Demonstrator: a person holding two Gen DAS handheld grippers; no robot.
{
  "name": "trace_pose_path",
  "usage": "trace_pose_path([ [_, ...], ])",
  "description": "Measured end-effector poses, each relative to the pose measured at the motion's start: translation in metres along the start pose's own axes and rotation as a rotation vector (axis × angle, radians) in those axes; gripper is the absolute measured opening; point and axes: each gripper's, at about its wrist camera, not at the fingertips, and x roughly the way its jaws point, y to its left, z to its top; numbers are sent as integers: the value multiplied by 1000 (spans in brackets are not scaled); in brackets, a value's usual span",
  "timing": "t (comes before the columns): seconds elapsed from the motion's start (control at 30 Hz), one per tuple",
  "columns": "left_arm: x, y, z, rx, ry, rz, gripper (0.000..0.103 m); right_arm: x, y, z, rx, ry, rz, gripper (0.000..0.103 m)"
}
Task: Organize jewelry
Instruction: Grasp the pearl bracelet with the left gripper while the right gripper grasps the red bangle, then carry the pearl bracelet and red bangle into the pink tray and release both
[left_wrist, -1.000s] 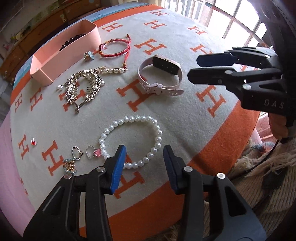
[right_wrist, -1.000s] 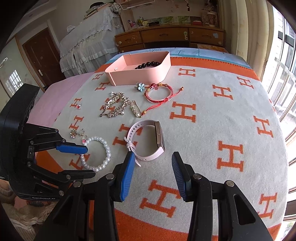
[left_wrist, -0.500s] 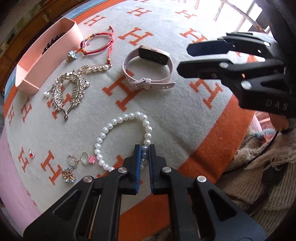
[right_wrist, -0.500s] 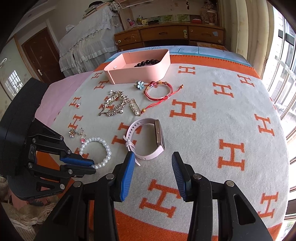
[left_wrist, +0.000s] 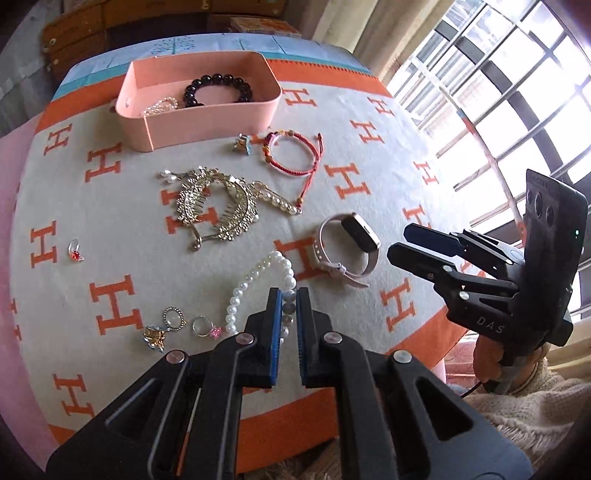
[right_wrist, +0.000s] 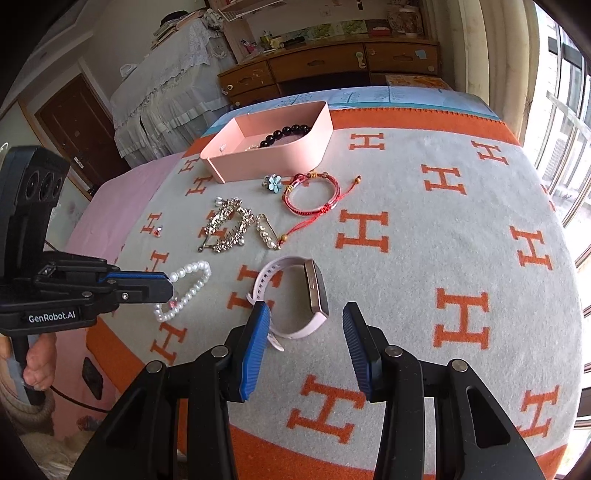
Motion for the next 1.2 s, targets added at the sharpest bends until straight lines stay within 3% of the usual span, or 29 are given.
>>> trace_pose_path([
  [0.1,-13,11,8,-49,-39,-10,5,-1,2,33,-15,1,-24,42],
  [0.23,-27,29,16,-134,-92,-77,5,12,1,83,-26,12,-36,42],
  [0.5,-49,43,40,-191,-161,-90,5,78,-6,153,-22,124,-93,39],
  [0.8,-69,47,68,-185,-216,-90,5,129,-15,159,-28,241,-156,32],
  [1.13,-90,52,95,-175,-262,-67,5,154,0,154,-127,267,-257,7],
  [1.2,-92,54,97,-177,-266,-60,5,155,2,154,-125,268,-261,6],
])
